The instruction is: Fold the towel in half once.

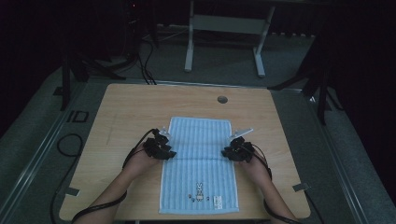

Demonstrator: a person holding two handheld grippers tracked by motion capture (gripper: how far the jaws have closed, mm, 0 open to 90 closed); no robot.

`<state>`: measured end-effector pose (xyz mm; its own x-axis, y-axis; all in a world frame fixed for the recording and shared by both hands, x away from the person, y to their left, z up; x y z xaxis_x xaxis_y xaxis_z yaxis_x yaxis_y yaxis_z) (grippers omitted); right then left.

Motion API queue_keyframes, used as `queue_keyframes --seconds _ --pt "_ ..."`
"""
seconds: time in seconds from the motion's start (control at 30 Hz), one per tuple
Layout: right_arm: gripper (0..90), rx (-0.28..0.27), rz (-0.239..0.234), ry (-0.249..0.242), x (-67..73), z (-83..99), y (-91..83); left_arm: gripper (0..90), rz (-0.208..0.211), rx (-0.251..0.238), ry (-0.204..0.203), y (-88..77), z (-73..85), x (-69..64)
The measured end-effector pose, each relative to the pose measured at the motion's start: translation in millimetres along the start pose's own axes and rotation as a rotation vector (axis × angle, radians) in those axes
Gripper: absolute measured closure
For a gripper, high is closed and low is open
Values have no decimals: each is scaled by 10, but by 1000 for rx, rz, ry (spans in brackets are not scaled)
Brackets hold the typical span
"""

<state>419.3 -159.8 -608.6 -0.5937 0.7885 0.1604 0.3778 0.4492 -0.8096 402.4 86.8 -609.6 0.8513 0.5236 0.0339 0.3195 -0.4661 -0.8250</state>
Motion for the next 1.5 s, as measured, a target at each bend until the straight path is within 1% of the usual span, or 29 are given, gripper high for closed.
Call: queue_keyframes --seconds 0.07,0.27,0.37,0.43,0.47,0.5,0.57,0.6,0.67,0.7,0.73,0.77,0.8,0.87,0.9,0.93,0.97,1.0,1.07,1.13,1.2,1.23,1.27,1.33,1.37,1.4,1.43,1.47,1.5 --pt "732 1 -1 -1 12 -6 7 610 5 -7 -6 -6 13 -5" --pt "709 11 -10 1 22 -10 4 609 25 -16 -8 -28 22 -28" --pt "685 -2 -3 -6 15 -47 -30 597 32 -31 -19 -69 -12 10" --pt "678 -13 2 -5 -13 -115 -74 596 19 -42 -26 -111 -54 68" --pt "676 -20 9 -6 -33 -152 -94 593 6 -45 -28 -140 -87 122" --pt "676 -33 14 0 -68 -224 -128 570 -6 -46 -32 -154 -119 175" --pt "671 -48 26 9 -147 -354 -165 538 -38 -40 -40 -164 -177 315" --pt "671 -58 32 16 -199 -425 -173 537 -46 -45 -61 -164 -218 403" --pt "661 -59 37 49 -301 -549 -161 492 -66 -50 -89 -145 -273 530" --pt "661 -63 50 59 -358 -608 -147 490 -76 -56 -104 -132 -302 600" --pt "656 -64 53 72 -409 -663 -128 489 -91 -61 -109 -117 -326 671" --pt "642 -67 48 91 -452 -715 -105 469 -100 -61 -122 -95 -344 732" --pt "631 -72 56 105 -496 -763 -78 462 -114 -62 -128 -72 -359 796" --pt "595 -65 77 116 -589 -830 -1 462 -142 -68 -141 -21 -380 909" --pt "587 -61 85 128 -632 -854 41 462 -153 -75 -164 9 -387 965" --pt "581 -54 93 141 -668 -870 80 462 -152 -84 -191 41 -394 1012" --pt "570 -46 98 154 -696 -884 122 462 -159 -83 -206 69 -397 1059" --pt "570 -39 106 161 -723 -896 160 463 -169 -83 -214 95 -403 1103" --pt "552 -32 120 177 -768 -925 226 464 -170 -80 -227 149 -410 1170" --pt "535 -27 123 196 -796 -945 285 474 -166 -87 -237 213 -413 1205" --pt "533 -18 144 236 -839 -942 337 477 -163 -79 -249 293 -394 1224" --pt "536 -14 143 241 -847 -937 364 479 -166 -71 -244 328 -388 1225" --pt "537 -7 152 239 -855 -927 391 486 -164 -66 -239 359 -387 1220" --pt "545 16 167 222 -858 -900 443 496 -163 -78 -244 390 -409 1210" --pt "561 24 177 211 -856 -886 466 507 -158 -78 -234 398 -421 1198" --pt "585 18 180 199 -846 -885 474 508 -163 -70 -222 405 -430 1190" --pt "613 14 174 198 -833 -888 478 510 -166 -69 -215 414 -441 1180" --pt "659 14 174 195 -827 -889 479 535 -174 -60 -192 424 -456 1162" --pt "731 21 168 189 -801 -889 480 571 -177 -56 -180 432 -467 1151"
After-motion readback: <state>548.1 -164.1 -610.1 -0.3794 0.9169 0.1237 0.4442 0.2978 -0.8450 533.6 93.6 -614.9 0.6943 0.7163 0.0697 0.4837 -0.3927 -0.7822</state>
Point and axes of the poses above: each handheld gripper's, and its own axes: y roughly forward along the jaws, z roughly out of its underside, x roughly to its left, the point moved 9 cm from there along y, roughly forward along the jaws, and after that the axes turned 13 degrees about y, right-handed, at the moved point
